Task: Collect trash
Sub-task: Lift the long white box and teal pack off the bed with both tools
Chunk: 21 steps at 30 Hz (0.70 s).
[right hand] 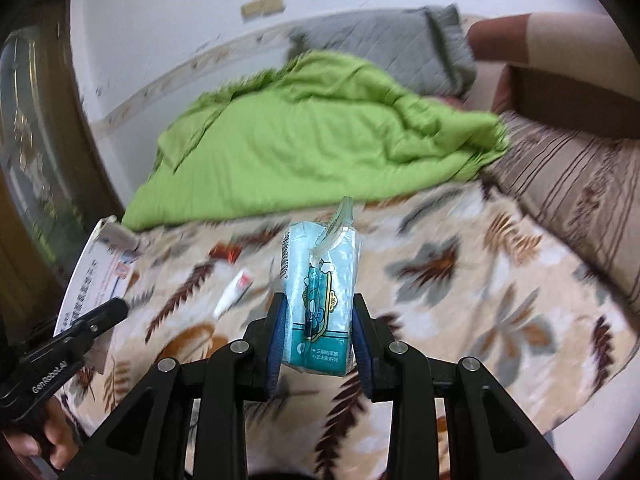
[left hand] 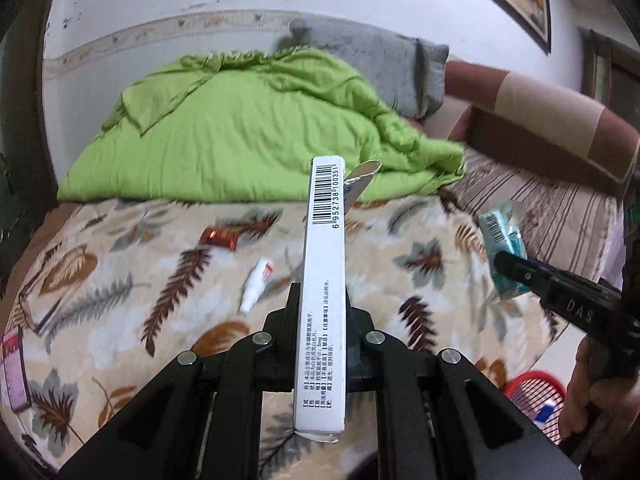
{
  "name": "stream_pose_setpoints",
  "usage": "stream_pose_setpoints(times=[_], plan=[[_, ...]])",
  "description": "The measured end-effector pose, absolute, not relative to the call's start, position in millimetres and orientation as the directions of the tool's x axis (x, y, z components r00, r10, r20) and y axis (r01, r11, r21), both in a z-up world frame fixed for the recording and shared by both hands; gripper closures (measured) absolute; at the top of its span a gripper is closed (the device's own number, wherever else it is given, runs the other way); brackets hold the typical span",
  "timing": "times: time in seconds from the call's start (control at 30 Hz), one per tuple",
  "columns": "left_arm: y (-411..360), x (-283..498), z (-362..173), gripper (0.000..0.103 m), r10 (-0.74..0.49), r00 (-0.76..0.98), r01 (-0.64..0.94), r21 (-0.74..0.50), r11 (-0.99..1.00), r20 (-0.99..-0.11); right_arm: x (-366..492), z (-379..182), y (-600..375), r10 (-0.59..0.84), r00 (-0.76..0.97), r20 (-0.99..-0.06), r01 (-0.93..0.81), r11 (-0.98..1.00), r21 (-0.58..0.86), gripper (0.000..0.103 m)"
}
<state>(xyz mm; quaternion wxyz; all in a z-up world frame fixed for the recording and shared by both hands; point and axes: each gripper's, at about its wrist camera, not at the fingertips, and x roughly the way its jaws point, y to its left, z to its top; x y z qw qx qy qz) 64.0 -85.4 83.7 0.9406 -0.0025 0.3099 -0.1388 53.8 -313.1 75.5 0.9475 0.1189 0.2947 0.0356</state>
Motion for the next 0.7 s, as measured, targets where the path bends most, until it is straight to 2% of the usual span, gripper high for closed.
stream_pose_setpoints(times=[0.2,0.47,0.7], plan=[[-86.7,51.3,90.6,0.090,-0.254,0.785,0.255,-0.078,0.964,-0.566,39.7,90.7,-316.1,0.170,0.840,-0.516,-0.027,0.962,0.273,0.070],[-52.6,60.0,52.6,0.090,-0.177,0.756,0.131,-0.120,0.984,-0.630,34.4,32.7,-253.8,0.318,0.732,-0.603,-0.151,0.938,0.311,0.070],[-11.8,76.8,62.8,0.090,-0.147,0.773,0.037,-0.187,0.982,-0.618,20.7,5.6,-210.8,0.368,0.673,-0.642,-0.249,0.930,0.272,0.070]])
